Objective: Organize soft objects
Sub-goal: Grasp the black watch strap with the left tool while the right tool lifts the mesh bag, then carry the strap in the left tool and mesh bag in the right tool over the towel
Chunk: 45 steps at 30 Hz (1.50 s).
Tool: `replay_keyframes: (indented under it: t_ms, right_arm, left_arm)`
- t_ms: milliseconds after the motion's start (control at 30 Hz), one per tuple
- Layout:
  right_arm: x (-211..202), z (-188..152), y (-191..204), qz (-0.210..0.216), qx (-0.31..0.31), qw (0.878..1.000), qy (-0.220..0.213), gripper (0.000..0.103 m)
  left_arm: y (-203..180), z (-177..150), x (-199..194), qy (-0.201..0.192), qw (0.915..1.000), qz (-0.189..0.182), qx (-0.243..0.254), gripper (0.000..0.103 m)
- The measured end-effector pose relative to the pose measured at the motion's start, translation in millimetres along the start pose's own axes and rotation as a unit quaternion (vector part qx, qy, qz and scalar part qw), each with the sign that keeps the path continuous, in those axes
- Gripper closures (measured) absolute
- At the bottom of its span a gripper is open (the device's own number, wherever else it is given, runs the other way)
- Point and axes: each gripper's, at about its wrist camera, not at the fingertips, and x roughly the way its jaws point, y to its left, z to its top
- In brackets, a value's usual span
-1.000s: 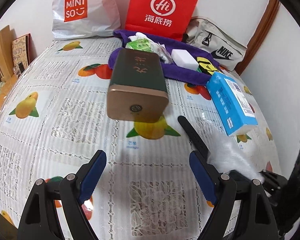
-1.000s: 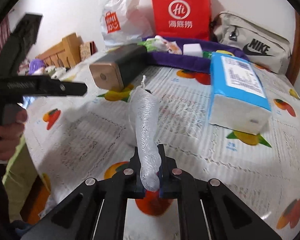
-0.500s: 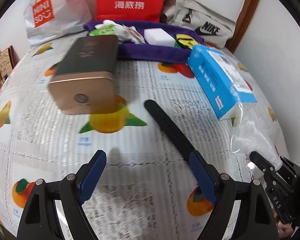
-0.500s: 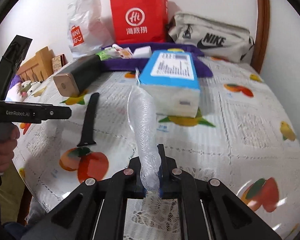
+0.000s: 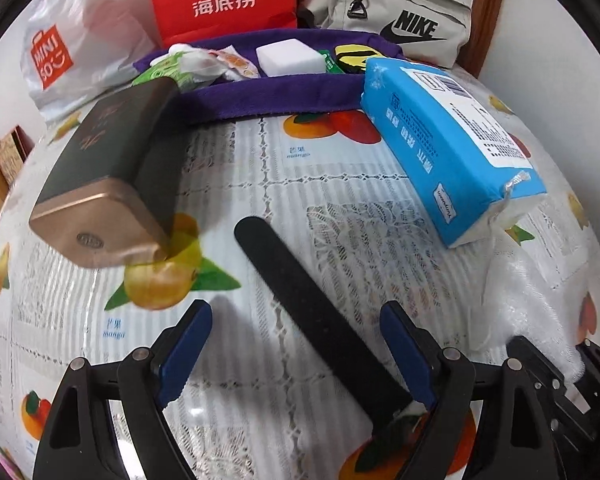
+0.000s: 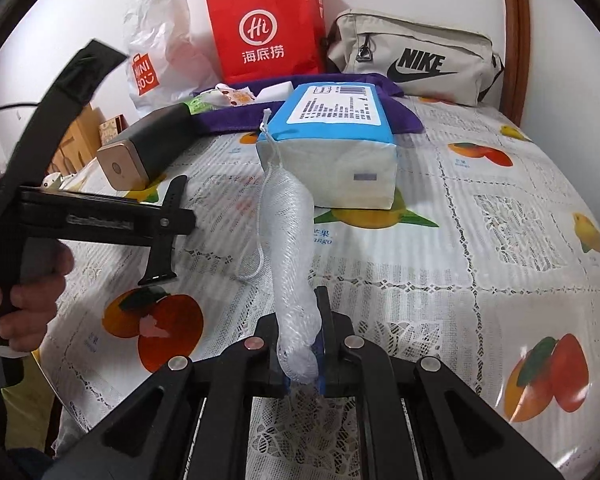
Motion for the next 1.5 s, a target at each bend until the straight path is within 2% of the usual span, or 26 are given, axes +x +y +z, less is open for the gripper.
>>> replay_keyframes:
  t_ms: [267,433,500,567,633,667,800,867,933,1033,1100,1233,1500]
  right_arm:
    - [0,-1,-2,0.007,0.012,1.000,0.001,0.094]
    - [0,-2,0,0.001,0.009,1.000,-0.004,0.094]
    - [-1,-2,1,0.000,0.007,1.000,-0.005,0.094]
    - [-1,-2,0,0.001,0.008,1.000,-0.004,0.094]
    - [-1,-2,0,0.003,0.008,1.000,-0.003,0.094]
    - [-1,-1,-1,0.003,0.009,1.000,-0.002,0.094]
    - [-1,-1,-2,0.005,0.015,1.000,-0.002,0.094]
    - [0,-1,-3,0.007,0.017,1.000,-0.004,0.094]
    - [0,0,-3,0.007,0.017,1.000,-0.003,0.094]
    - [2,2,-3,0.008,0.019,1.000,-0.003,0.094]
    - [2,3,-2,0.008,0.019,1.000,-0.003,0.094]
    - [2,4,-2,0.006,0.021,1.000,0.000,0.096]
    - [-4,4,0,0.008,0.028,0.999,0.015,0.097]
  left_arm:
    - [27,-10,-6,0.003,0.9999,0.011,-0.001,0.016]
    - [42,-14,-11,0.002,0.9997,0.012,-0.020,0.027]
    - [36,-14,-11,-0.008,1.0000,0.004,-0.003,0.040]
    - [29,-12,-10,-0.015,0.9998,-0.003,0.010,0.048]
    - [25,-9,-9,-0.022,0.9996,-0.006,0.013,0.065]
    - [24,-8,-9,-0.023,0.9995,-0.012,0.016,0.082]
    - [20,-9,-11,-0.022,0.9991,-0.022,0.028,0.082]
    - [23,-9,-10,-0.021,0.9992,-0.029,0.018,0.081]
    - [24,-8,-10,-0.019,0.9990,-0.039,0.010,0.077]
    - [18,-10,-9,-0.032,0.9990,-0.023,0.022,0.077]
    - [16,-11,-9,-0.036,0.9986,-0.019,0.033,0.083]
    - [28,-10,-14,-0.029,0.9987,-0.041,0.010,0.083]
    - [46,-17,-37,-0.049,0.9973,-0.054,-0.014,0.083]
